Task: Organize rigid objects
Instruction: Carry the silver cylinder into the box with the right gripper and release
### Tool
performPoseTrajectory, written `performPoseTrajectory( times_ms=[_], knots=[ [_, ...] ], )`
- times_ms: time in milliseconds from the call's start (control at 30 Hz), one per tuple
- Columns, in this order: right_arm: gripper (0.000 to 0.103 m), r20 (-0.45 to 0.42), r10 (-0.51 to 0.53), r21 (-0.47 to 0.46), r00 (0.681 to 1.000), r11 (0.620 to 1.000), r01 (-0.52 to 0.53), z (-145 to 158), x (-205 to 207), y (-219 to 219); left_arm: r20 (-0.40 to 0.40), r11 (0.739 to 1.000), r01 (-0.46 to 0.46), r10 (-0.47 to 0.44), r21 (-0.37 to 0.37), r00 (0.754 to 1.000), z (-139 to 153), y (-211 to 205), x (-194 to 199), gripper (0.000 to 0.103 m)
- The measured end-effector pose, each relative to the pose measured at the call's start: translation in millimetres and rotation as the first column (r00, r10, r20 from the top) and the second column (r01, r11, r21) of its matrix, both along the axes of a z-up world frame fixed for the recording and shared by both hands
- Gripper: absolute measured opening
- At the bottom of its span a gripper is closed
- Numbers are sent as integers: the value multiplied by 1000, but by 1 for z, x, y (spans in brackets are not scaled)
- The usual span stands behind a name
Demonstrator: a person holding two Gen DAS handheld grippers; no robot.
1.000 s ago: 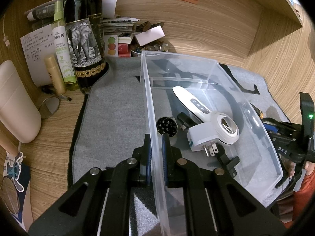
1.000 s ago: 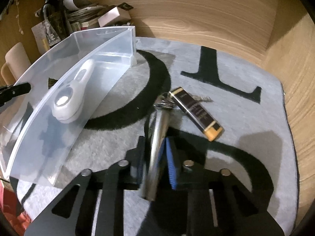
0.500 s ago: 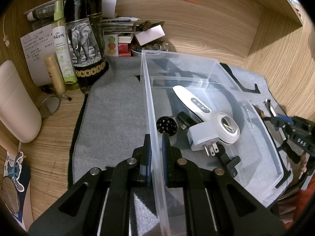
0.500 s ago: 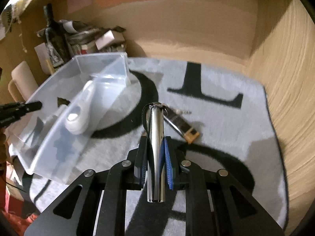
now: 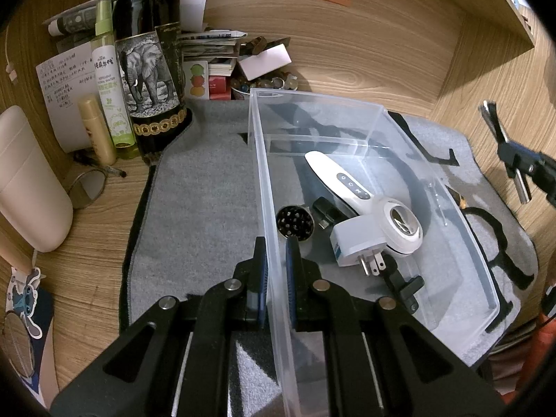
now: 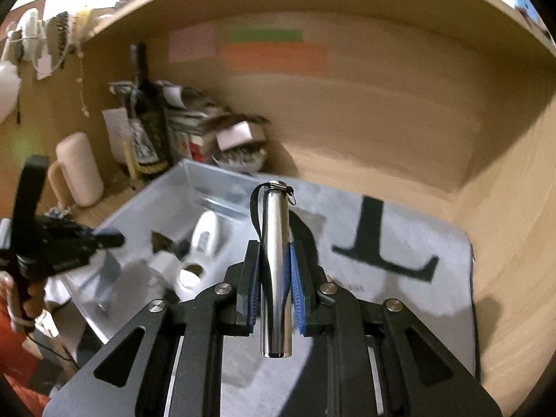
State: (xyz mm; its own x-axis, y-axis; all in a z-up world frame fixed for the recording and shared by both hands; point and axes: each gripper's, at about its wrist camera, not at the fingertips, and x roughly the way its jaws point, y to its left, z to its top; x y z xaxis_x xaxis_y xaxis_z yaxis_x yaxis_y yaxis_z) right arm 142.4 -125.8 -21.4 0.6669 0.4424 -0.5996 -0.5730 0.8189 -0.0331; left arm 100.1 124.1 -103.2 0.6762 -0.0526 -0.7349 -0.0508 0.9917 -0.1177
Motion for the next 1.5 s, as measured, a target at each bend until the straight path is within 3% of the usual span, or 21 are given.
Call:
performPoseTrajectory(
  times_ms=[333, 900, 1167, 1367, 1500],
  knots=[
    [15, 28, 105, 4, 994, 994, -105, 10, -2, 44, 1, 1000, 3, -3, 1, 1000, 0, 1, 0, 9],
    [15, -107, 185, -53, 977, 980, -191, -29, 7, 89, 5, 1000, 9, -9, -9, 1000, -2, 0, 1, 9],
    [15, -113, 154, -40, 982, 986, -159, -22, 11, 78, 6, 1000, 8, -8, -12, 1000, -1, 0, 1, 9],
    [30, -82, 69, -16, 994, 997, -71, -8, 20, 50, 6, 1000, 8, -8, -11, 1000, -1, -1, 1, 9],
    [31, -70, 3, -14, 998, 1000, -4, -5, 28, 30, 6, 1000, 8, -8, -12, 1000, -1, -1, 1, 9]
  ],
)
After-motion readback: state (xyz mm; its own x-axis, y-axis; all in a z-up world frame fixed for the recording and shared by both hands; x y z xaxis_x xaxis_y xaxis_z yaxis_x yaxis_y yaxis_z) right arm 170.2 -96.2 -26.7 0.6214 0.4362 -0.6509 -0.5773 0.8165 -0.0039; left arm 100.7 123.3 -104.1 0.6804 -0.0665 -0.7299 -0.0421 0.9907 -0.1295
